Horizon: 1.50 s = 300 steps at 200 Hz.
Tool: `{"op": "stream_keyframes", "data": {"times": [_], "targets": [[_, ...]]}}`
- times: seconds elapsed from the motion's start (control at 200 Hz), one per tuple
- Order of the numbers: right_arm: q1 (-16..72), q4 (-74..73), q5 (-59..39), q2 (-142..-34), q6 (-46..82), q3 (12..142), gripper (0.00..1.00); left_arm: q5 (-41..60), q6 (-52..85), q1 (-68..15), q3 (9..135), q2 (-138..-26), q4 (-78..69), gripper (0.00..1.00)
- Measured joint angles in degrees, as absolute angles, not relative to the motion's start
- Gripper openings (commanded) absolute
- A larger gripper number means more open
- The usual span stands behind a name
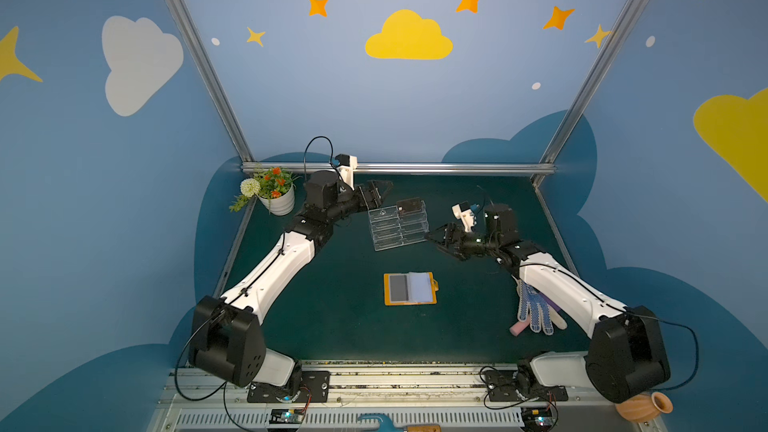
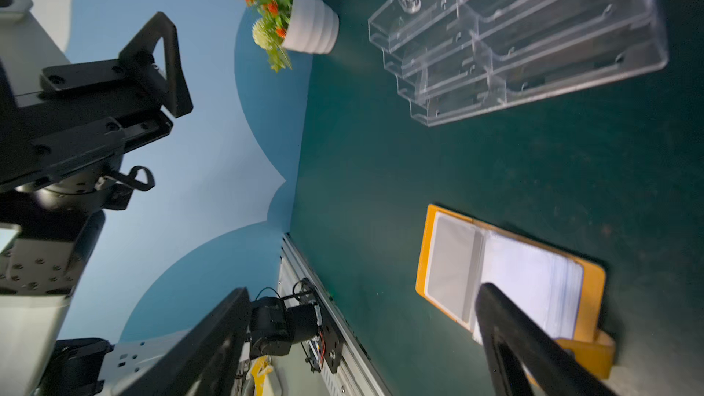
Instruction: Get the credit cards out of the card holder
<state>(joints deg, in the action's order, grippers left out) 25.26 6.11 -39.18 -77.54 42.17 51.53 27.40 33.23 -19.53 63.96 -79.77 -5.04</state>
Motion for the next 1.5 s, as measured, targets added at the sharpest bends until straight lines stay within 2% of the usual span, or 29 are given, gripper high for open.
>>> {"op": "stream_keyframes", "data": {"times": [0.145,0.295,0.34,0.541,0.806,1.186,1.502], "targets": [[32.5,9.0,-35.3,-79.1,41.1,49.6,0.48,24.9,39.5,-22.3,49.3,-71.1,0.8,0.85],[37.1,9.6,-32.2,-82.7,41.2,49.2,0.20,23.6,46.1,-24.8,36.4,-64.6,4.1,0.83],[38.1,9.7,-31.6,-84.2,40.6,49.3,0.15,23.6,48.2,-25.1,33.9,-63.5,4.1,0.83],[39.3,9.7,-29.5,-90.6,39.9,49.3,0.06,25.9,56.3,-25.6,27.5,-65.2,0.4,0.77],[39.0,10.2,-26.7,-93.3,39.0,49.3,0.04,28.4,62.0,-27.2,25.1,-71.1,-5.5,0.75],[37.6,9.9,-25.6,-95.1,38.5,48.1,0.02,32.1,67.9,-30.3,24.6,-83.5,-18.9,0.65],[36.8,8.1,-26.0,-95.4,38.6,45.1,0.00,32.7,69.5,-31.2,24.8,-88.3,-25.3,0.44]]}}
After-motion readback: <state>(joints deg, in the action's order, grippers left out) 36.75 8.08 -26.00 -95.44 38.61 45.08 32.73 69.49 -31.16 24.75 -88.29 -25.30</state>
